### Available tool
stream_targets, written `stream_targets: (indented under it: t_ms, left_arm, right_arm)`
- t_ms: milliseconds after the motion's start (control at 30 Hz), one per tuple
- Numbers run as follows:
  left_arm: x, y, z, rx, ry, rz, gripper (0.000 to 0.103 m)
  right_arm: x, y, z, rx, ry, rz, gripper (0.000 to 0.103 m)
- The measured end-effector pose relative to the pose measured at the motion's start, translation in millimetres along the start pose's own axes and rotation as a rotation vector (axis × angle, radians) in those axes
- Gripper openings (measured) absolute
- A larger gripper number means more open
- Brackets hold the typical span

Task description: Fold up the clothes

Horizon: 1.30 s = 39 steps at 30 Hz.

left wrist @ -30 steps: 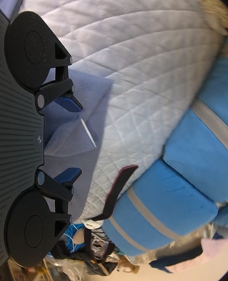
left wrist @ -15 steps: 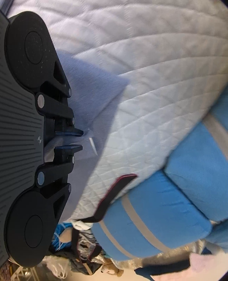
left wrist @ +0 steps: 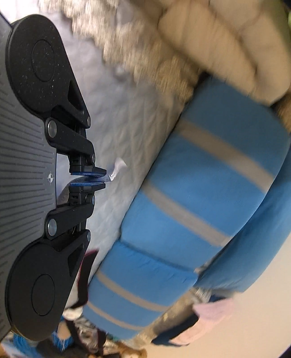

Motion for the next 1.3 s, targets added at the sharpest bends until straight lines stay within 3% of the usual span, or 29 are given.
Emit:
stream_targets:
  t_ms: [233, 400, 500, 533, 600, 633, 733, 767, 833, 1067, 1167, 1300]
  left_arm:
    - [-13.7, -26.0, -82.7, -0.039, 0.158, 0.0, 0.005]
    - [-10.7, -49.6, -126.7, -0.123, 0.236, -0.029, 0.005]
    - [-11.9, -56.2, -140.0, -0.126, 0.244, -0.077, 0.011]
    - [-13.4, -56.5, -142.5, -0.127, 0.237, -0.087, 0.016]
    - [-18.0, -51.7, -141.1, -0.121, 0.228, -0.082, 0.049]
    - [-21.4, -47.5, -138.9, -0.108, 0.241, -0.069, 0.057]
    - [-27.3, -31.7, -129.7, -0.048, 0.256, 0.014, 0.068]
    - [-25.5, -26.5, -125.8, -0.019, 0.245, 0.027, 0.078]
    - [-16.5, -16.0, -115.5, 0.053, 0.213, 0.015, 0.084]
    - [31.7, -7.9, -68.1, 0.476, 0.078, -0.196, 0.084]
    - [45.8, -15.1, -60.8, 0.547, -0.007, -0.258, 0.084]
    - [58.5, -28.4, -61.0, 0.619, -0.053, -0.306, 0.084]
  right_arm:
    - [6.7, 0.1, -10.1, -0.013, 0.004, -0.018, 0.103]
    - [7.0, 1.5, -17.3, -0.037, 0.0, -0.027, 0.103]
    - [7.0, 2.5, -18.4, -0.04, -0.009, -0.028, 0.103]
    - [7.2, 2.8, -18.6, -0.04, -0.01, -0.029, 0.103]
    - [7.7, 3.3, -19.0, -0.041, -0.01, -0.031, 0.103]
    - [8.2, 3.5, -19.2, -0.042, -0.01, -0.032, 0.103]
    - [10.4, 4.2, -19.6, -0.045, -0.011, -0.037, 0.103]
    - [11.1, 4.5, -19.2, -0.045, -0.011, -0.038, 0.103]
    - [11.6, 4.9, -19.0, -0.045, -0.012, -0.039, 0.103]
    - [9.7, 5.9, -13.9, -0.043, -0.037, -0.038, 0.103]
    - [6.8, 6.1, -8.3, -0.03, -0.054, -0.034, 0.103]
    - [5.7, 5.4, -2.6, -0.023, -0.075, -0.038, 0.103]
Point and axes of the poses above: each gripper's, at about its wrist camera, not at the fingertips, and x roughly the way its jaws point, z to its right, y to its top, the point moved 3 cm from there along x, roughly the way its jaws point, and after that the axes turned 5 degrees about z, right-handed, at the moved point
